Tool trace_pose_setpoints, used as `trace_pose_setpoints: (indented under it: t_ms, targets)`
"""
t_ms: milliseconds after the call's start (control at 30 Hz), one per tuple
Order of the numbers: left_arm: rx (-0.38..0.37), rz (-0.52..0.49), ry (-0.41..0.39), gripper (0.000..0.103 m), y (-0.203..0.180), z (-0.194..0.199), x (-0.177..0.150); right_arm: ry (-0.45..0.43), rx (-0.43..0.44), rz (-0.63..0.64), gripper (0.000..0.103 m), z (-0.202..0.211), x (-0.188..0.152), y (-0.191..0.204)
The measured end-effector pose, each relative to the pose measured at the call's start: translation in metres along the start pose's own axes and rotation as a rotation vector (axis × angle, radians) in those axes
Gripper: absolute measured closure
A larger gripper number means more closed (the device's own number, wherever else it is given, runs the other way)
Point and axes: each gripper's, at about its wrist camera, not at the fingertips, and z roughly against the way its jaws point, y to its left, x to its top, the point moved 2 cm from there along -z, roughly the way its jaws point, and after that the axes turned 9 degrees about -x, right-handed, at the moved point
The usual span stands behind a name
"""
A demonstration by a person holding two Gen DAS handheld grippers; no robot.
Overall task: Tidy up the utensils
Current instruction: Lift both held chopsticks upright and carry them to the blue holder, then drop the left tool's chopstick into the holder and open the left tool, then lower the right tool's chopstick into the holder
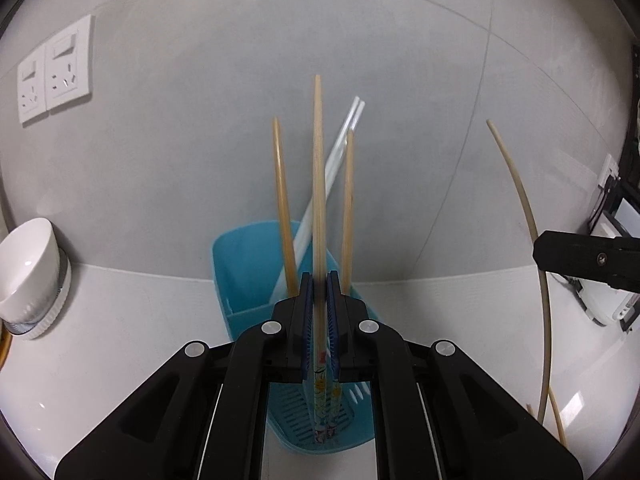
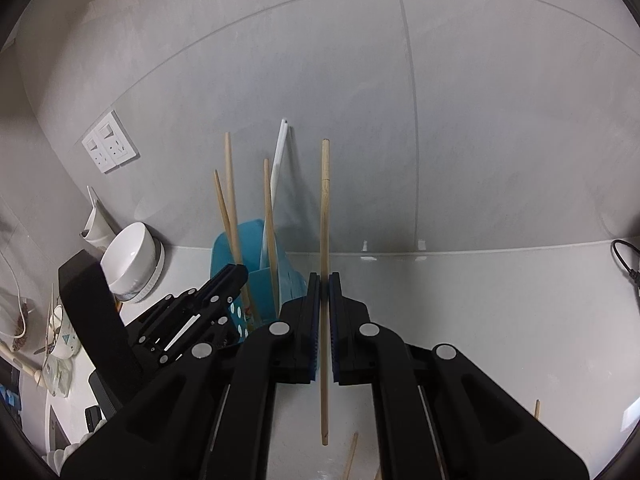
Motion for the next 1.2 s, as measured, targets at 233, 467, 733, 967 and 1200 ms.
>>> trace_pose_setpoints:
  t_ms: [233, 467, 733, 967, 1200]
  targets:
    - [0.043, 0.014, 0.049, 0.067, 0.004, 0.007, 0.000, 0.031, -0.012, 0.030, 0.099, -0.005, 0.000, 0.004]
    - [0.107, 0.055, 0.110, 0.024, 0.011, 0.032, 0.006, 0.005, 0.017, 0.048, 0.099, -0.006, 0.010, 0.017]
    - [0.131, 0.089, 0.104, 0.006, 0.033, 0.061, 0.003, -0.061, 0.082, 0.028, 0.099, -0.014, 0.025, 0.036]
    - [0.164, 0.118, 0.122, 0.006, 0.052, 0.069, -0.002, -0.187, 0.115, -0.009, 0.099, -0.018, 0.028, 0.051]
    - [0.182, 0.142, 0.129, 0.006, 0.063, 0.072, -0.007, -0.257, 0.115, -0.029, 0.099, -0.030, 0.019, 0.059]
